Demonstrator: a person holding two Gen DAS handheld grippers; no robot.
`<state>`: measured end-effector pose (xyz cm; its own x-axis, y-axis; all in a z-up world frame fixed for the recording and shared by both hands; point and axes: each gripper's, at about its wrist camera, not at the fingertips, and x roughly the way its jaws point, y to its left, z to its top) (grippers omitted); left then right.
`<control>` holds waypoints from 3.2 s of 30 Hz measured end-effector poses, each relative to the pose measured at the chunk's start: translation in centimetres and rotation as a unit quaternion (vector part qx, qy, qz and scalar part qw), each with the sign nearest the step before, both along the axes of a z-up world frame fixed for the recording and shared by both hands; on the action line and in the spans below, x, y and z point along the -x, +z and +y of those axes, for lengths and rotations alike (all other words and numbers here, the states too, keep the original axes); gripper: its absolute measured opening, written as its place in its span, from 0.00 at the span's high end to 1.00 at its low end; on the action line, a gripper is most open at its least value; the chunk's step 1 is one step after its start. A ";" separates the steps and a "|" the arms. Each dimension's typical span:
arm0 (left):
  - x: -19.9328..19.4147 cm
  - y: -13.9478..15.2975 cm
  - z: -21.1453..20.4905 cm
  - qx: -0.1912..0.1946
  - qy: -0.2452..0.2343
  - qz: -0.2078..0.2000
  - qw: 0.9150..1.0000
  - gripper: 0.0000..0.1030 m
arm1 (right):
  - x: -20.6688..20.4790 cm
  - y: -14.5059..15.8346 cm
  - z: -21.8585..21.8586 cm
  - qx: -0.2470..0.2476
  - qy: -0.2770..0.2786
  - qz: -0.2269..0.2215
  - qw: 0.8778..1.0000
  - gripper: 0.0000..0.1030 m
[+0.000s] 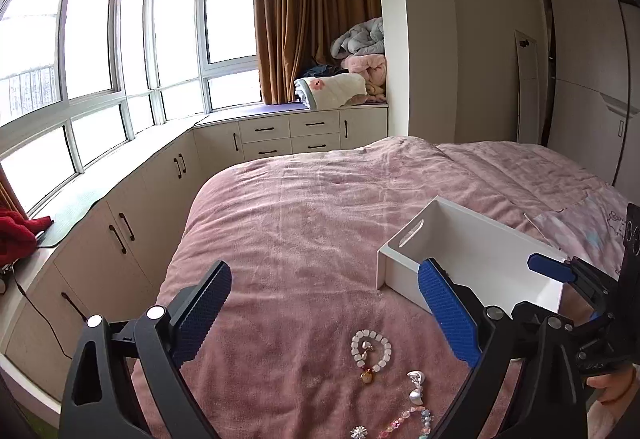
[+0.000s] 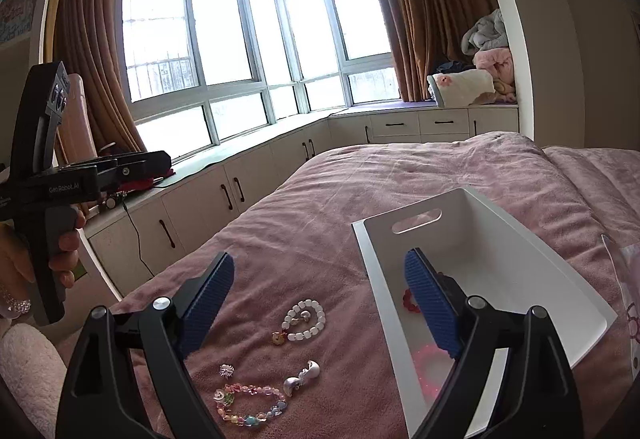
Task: Organize jewelry
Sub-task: 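Carry both bracelets into the white tray and open both tools, then grasp the silver shell charm with the right tool while the left tool grasps the snowflake charm, then carry both charms into the white tray and open both tools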
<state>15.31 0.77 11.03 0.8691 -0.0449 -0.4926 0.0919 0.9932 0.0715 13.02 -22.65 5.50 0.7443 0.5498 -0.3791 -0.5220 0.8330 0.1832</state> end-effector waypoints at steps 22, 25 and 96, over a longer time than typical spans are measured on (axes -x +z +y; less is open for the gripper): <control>3.2 -16.2 2.2 0.008 -0.014 0.149 0.989 0.04 | -0.5 -10.5 10.0 0.212 0.052 0.098 0.971 0.45; 2.4 -17.7 2.2 0.023 -0.023 0.169 0.985 0.04 | -1.6 -11.6 9.9 0.212 0.050 0.126 0.968 0.47; 1.7 -16.6 -1.2 -0.004 -0.083 0.195 0.977 0.67 | 0.4 -0.8 0.8 0.047 0.010 0.017 0.999 0.81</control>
